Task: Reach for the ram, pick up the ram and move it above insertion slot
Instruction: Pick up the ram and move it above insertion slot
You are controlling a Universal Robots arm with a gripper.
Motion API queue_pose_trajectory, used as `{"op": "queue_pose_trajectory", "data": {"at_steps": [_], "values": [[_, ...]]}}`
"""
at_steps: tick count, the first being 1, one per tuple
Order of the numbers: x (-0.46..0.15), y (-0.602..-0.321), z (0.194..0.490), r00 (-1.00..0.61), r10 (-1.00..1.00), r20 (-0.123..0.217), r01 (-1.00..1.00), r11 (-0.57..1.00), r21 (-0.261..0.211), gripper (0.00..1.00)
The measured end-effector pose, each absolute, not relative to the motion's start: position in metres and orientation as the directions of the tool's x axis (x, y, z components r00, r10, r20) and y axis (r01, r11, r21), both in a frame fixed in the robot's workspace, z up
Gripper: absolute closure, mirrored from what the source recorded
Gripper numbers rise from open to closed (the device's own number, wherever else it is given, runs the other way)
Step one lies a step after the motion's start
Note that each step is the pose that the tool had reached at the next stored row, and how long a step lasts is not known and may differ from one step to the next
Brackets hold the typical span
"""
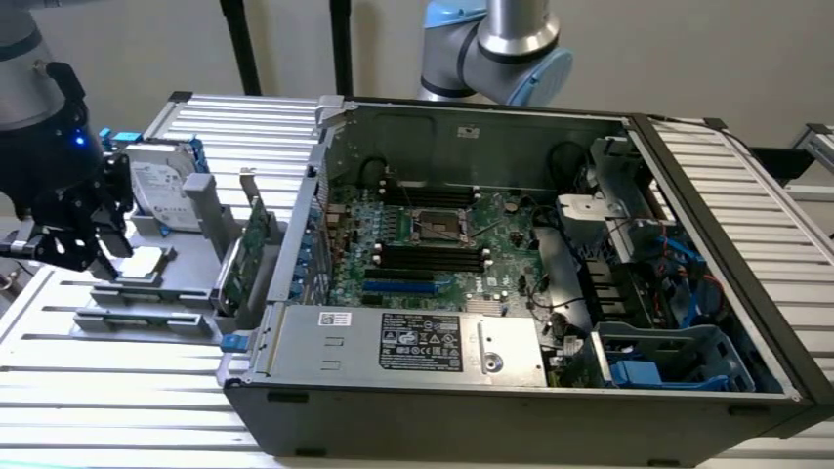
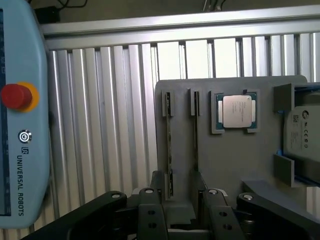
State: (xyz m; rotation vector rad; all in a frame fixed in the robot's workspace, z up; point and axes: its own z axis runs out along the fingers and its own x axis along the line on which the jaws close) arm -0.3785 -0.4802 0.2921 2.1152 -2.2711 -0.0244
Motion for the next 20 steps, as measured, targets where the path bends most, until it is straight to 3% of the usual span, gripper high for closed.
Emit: {"op": "queue_pose_trajectory", "data": {"at_steps": [20], "values": [[-0.378,-0.488,0.256,-0.067,-0.998,0.017,-0.997,0.068,0.037,0.64]]}}
